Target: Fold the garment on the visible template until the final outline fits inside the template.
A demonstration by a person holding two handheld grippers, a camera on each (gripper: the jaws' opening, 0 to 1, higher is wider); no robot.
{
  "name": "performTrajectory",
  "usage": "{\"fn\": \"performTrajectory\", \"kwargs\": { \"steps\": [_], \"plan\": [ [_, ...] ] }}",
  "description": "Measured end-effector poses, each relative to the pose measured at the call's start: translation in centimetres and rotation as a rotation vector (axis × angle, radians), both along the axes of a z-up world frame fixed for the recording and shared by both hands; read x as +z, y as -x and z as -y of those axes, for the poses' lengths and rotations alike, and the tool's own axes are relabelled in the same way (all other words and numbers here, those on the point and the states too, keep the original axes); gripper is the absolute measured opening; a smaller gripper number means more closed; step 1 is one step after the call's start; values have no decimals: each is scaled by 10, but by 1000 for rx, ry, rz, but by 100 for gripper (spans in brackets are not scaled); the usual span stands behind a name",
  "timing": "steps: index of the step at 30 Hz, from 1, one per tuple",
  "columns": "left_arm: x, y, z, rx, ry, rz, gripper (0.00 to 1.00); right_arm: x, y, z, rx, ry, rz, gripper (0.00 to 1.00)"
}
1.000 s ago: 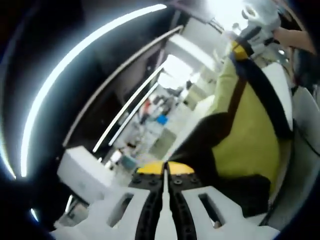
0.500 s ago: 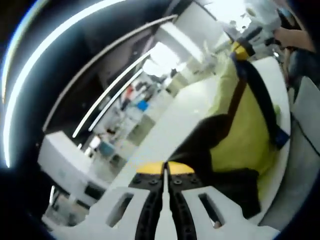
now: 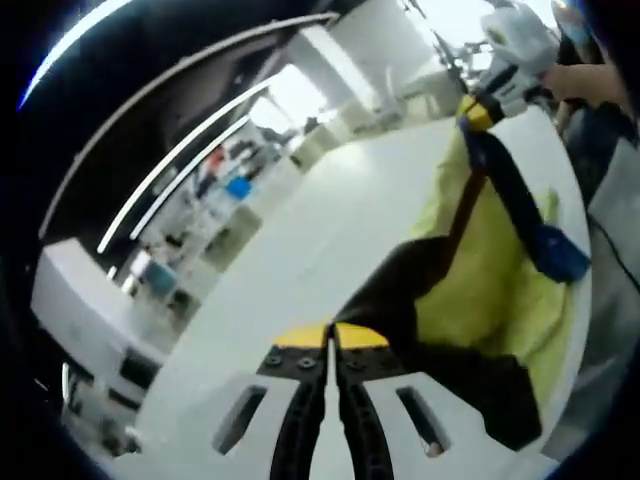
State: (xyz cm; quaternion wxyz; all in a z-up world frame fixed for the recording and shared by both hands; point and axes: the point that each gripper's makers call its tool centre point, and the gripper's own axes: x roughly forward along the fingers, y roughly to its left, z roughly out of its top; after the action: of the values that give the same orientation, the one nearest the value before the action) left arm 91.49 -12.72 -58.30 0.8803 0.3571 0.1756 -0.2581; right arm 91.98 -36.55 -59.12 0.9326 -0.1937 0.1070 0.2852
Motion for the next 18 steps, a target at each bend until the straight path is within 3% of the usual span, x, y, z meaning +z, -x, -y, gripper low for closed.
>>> {"fn": "performTrajectory", "kwargs": {
  "steps": [7,13,18],
  "plan": [
    [-43,-36,-6,-7,-21,-98,0,-49,-32,-5,25,20,-105,2],
    [-74,-64,-9,-3,-42,-173,0,-70,-59,-4,14,-2,-153,2],
    [-89,-78,-5,-7,-46,-192,0,-88,-80,-3,14,14,-184,2]
  ]
}}
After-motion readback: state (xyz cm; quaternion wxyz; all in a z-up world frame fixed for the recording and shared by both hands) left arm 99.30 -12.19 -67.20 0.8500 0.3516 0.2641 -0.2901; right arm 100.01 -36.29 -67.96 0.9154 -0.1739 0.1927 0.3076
